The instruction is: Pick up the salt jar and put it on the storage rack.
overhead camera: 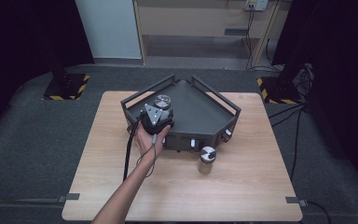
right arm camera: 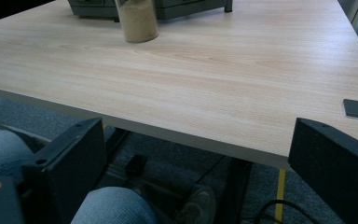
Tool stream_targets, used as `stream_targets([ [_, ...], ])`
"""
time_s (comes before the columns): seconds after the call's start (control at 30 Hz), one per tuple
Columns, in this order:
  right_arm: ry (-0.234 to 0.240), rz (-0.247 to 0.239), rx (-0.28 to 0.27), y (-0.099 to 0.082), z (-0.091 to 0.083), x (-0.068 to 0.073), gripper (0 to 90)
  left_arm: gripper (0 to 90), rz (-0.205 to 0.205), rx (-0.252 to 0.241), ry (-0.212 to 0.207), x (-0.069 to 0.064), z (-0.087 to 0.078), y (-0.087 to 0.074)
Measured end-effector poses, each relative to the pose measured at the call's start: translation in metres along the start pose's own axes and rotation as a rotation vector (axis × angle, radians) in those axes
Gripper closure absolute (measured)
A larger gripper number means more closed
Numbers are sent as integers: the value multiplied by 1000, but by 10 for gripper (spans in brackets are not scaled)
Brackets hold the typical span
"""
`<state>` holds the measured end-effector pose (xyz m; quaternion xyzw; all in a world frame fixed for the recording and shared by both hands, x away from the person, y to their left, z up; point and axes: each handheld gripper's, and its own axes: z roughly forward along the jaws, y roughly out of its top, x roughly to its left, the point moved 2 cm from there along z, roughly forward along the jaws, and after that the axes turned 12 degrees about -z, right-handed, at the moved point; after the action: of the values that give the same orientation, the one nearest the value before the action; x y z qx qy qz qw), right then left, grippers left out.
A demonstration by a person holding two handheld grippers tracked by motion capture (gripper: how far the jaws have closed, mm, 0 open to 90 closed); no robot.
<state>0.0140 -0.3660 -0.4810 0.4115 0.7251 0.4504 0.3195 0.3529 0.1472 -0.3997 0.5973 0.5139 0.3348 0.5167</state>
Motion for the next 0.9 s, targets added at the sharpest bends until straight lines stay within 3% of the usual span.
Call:
stream_targets([
  [0.07, -2, -1, 0, 0, 0, 0, 46, 300, -19, 3, -2, 1, 1, 0],
  [0.9, 7, -4, 5, 0, 2, 0, 46, 299, -41, -25, -34, 9, 5, -8],
])
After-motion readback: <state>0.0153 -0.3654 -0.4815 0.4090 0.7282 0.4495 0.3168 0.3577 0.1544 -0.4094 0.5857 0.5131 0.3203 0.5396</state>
